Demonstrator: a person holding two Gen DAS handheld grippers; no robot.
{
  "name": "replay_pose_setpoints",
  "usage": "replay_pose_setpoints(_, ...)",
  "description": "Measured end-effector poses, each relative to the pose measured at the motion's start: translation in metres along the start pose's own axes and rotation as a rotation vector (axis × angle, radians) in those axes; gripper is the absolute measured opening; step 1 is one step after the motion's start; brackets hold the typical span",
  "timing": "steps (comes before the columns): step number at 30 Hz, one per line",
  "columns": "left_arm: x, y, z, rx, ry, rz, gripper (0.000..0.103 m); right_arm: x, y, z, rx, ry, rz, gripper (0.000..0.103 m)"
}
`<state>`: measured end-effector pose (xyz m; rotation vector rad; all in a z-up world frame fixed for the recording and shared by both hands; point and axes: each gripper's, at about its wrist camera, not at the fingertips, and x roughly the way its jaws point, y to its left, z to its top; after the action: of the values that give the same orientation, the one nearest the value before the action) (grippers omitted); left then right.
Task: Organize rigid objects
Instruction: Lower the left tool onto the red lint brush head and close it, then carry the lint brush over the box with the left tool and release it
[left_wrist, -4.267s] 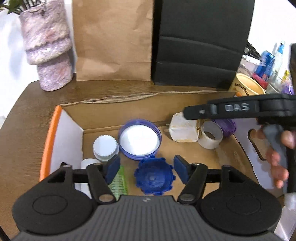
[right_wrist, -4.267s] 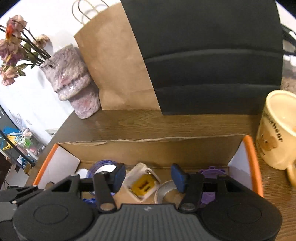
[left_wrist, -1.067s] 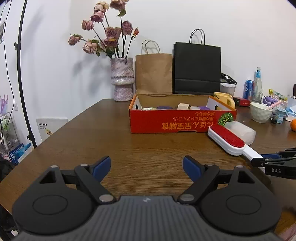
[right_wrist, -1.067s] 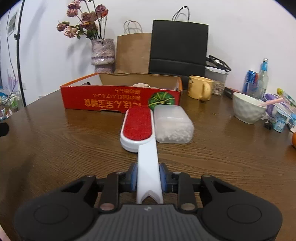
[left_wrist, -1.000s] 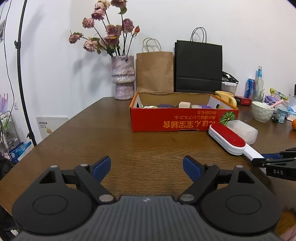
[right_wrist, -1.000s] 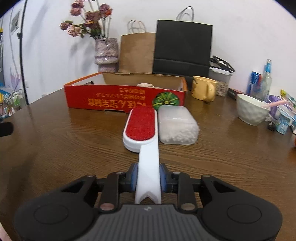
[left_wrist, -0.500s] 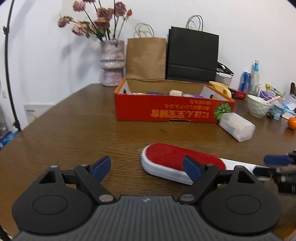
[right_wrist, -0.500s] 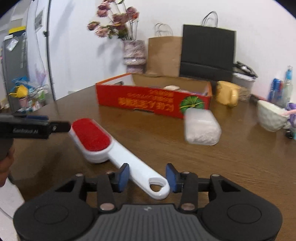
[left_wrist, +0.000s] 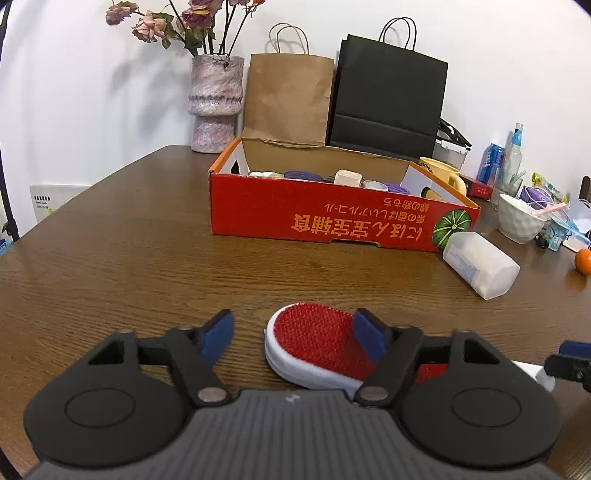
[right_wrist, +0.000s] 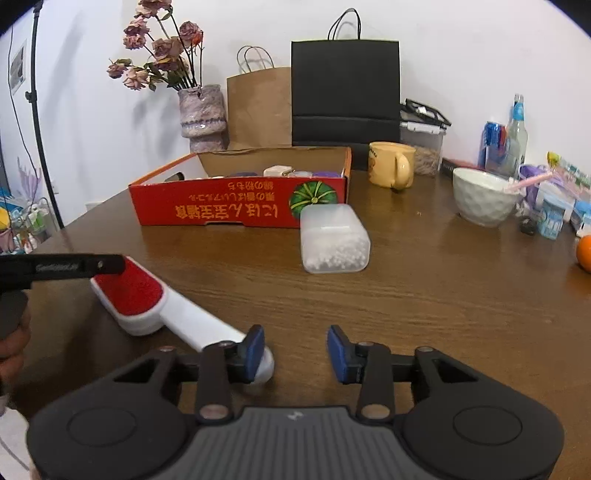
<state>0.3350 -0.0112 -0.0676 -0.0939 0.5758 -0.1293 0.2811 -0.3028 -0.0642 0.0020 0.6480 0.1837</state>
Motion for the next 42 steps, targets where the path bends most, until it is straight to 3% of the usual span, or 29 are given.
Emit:
replay_pose_setpoints(1,0.000,-0.001,0.000,0.002,-0.005,-0.010,0.064,0.000,0.004,-0.001,-0.002,0.008,0.007,0.036)
replay_pose_setpoints(3,-0.002,-0.002,-0.001,0.004,-0.008,-0.038,0.047,-0.002,0.008,-0.002,-0.008,0.012,0.016,0.035)
replay_pose_setpoints(6,-0.010,-0.010,-0.005,0.033,-0.022,0.001,0.038,0.002,0.010,-0.004,-0.012,0.020,0.019,0.025)
replay_pose_setpoints(8,-0.021,-0.016,-0.010,0.057,-0.027,0.023,0.034,0.006,0.008,-0.004,-0.010,0.007,-0.009,0.026)
replay_pose_setpoints(12,-0.035,-0.017,-0.019,0.060,-0.027,0.030,0.034,0.015,0.003,0.001,0.010,-0.012,-0.019,0.023)
replay_pose_setpoints(16,-0.040,-0.013,-0.018,0.030,0.002,-0.014,0.036,0.025,-0.004,0.009,0.046,-0.044,-0.052,0.023)
replay_pose_setpoints(18,-0.041,-0.009,-0.016,0.004,0.006,-0.017,0.052,0.026,-0.007,0.014,0.072,-0.059,-0.055,0.025)
replay_pose_setpoints(23,-0.041,0.002,-0.008,-0.023,-0.010,-0.018,0.066,0.018,-0.001,0.013,0.067,-0.055,-0.035,0.025)
replay_pose_setpoints(29,-0.020,0.010,-0.004,-0.064,0.045,-0.056,0.065,0.028,-0.002,0.008,0.082,-0.023,-0.037,0.023)
replay_pose_setpoints(31,-0.018,0.012,-0.005,-0.077,0.054,-0.096,0.053,0.033,-0.005,0.009,0.105,-0.014,-0.023,0.020)
replay_pose_setpoints(33,-0.017,0.013,-0.005,-0.108,0.058,-0.123,0.050,0.037,-0.008,0.010,0.134,-0.010,-0.001,0.014)
replay_pose_setpoints(39,-0.022,0.010,-0.010,-0.128,0.032,-0.097,0.047,0.039,-0.005,0.010,0.139,-0.028,-0.019,0.011)
replay_pose_setpoints(42,-0.034,0.009,-0.014,-0.131,-0.019,-0.090,0.047,0.029,-0.005,0.008,0.157,-0.075,-0.005,0.011)
